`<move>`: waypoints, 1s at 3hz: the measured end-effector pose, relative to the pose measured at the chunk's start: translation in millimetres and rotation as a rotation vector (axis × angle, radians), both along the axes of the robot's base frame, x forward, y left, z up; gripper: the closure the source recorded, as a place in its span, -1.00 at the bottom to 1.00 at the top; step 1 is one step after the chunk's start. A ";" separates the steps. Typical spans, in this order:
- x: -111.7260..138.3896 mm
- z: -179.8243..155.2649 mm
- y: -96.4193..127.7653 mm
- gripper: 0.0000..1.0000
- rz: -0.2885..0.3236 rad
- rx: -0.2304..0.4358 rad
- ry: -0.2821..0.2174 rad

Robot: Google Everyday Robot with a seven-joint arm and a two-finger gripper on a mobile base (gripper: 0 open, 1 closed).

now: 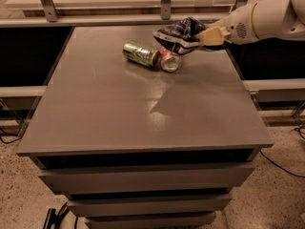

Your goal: Move blue chip bag near coke can

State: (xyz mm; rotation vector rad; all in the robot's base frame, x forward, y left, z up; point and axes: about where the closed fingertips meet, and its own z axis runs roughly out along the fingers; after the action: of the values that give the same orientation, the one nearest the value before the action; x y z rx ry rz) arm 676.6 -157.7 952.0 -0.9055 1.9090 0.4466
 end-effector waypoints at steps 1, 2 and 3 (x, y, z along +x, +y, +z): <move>-0.3 -1.9 0.1 1.00 -0.024 -0.014 -0.005; 6.9 -10.9 -9.0 1.00 -0.089 -0.015 0.001; 22.3 -18.1 -17.8 1.00 -0.193 0.015 0.007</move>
Offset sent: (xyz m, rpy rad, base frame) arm 0.0222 -0.0347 -0.0224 -0.0015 0.0057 -0.2266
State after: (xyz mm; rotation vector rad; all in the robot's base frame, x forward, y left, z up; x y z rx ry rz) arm 698.9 -175.5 933.8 -0.7025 1.9746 0.3483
